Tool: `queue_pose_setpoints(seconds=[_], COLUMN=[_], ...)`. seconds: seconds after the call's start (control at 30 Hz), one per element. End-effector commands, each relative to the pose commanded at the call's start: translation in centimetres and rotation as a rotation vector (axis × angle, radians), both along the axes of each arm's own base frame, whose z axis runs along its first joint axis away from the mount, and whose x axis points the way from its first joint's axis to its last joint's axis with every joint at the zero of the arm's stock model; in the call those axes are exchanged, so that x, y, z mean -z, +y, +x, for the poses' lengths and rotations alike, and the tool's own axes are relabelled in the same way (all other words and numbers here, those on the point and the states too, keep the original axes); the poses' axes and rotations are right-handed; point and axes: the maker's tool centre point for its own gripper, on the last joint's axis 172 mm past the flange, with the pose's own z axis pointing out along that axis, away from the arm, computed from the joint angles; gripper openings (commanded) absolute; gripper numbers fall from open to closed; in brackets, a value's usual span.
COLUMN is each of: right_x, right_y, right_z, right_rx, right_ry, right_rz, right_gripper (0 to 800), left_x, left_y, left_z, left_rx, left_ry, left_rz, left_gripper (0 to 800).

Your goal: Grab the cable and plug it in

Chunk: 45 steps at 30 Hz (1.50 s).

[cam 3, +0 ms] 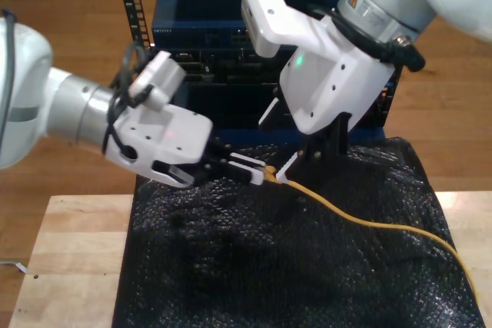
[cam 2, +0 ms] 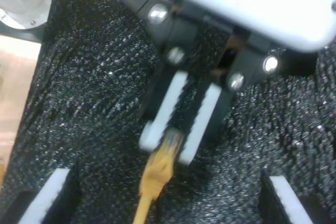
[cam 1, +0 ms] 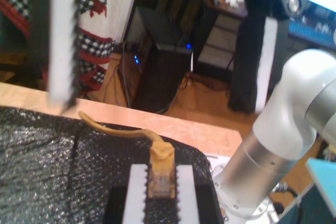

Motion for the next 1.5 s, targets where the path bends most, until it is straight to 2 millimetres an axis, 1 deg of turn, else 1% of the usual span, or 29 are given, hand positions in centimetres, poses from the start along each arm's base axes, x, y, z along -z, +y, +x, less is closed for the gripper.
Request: queue_pose_setpoints(seconds=[0.1,0.2,0.3,0.47,0.63,0.77,0.93,1.03,1.2,1.37,1.43,1.5], right_x=[-1.2,-2.6,-3.1,-3.2,-3.2,-3.4,-3.3,-3.5,-4.3,-5.0,-5.0,-4.7], right_y=[0.1,-0.2,-0.3,-0.3,-0.2,-0.1,-0.1,-0.1,-0.4,-0.8,-0.3,0.8], right_z=[0.0,-0.7,-0.7,-0.7,0.2,0.2,0.2,0.3,0.6,1.0,0.7,0.0], right_rx=[-0.023,-0.037,-0.068,-0.07,-0.054,-0.066,-0.063,-0.059,-0.028,-0.024,-0.035,-0.066], right_ry=[-0.038,-0.081,-0.115,-0.124,-0.156,-0.17,-0.167,-0.18,-0.257,-0.363,-0.379,-0.387], right_rz=[0.012,0.023,0.021,0.024,0.031,0.037,0.039,0.045,0.069,0.092,0.098,0.105], right_gripper=[799,800,800,800,798,798,799,798,783,777,772,771], left_x=[0.2,-0.2,-0.9,-1.0,-0.8,-0.8,-2.3,-2.8,-2.7,-3.8,-4.0,-4.2], left_y=[1.1,2.0,2.5,2.7,2.7,2.7,2.6,2.7,2.8,2.7,2.7,3.1], left_z=[0.2,0.1,0.5,0.6,0.6,0.3,0.4,0.4,0.4,0.2,0.1,0.0], left_rx=[-0.018,-0.019,-0.035,-0.042,-0.044,-0.029,-0.031,-0.028,-0.024,-0.005,0.002,0.006], left_ry=[0.033,0.074,0.093,0.1,0.136,0.158,0.157,0.165,0.186,0.211,0.227,0.25], left_rz=[-0.024,-0.074,-0.123,-0.132,-0.139,-0.157,-0.217,-0.245,-0.268,-0.335,-0.343,-0.364], left_gripper=[2,2,2,2,3,5,5,5,5,6,6,6])
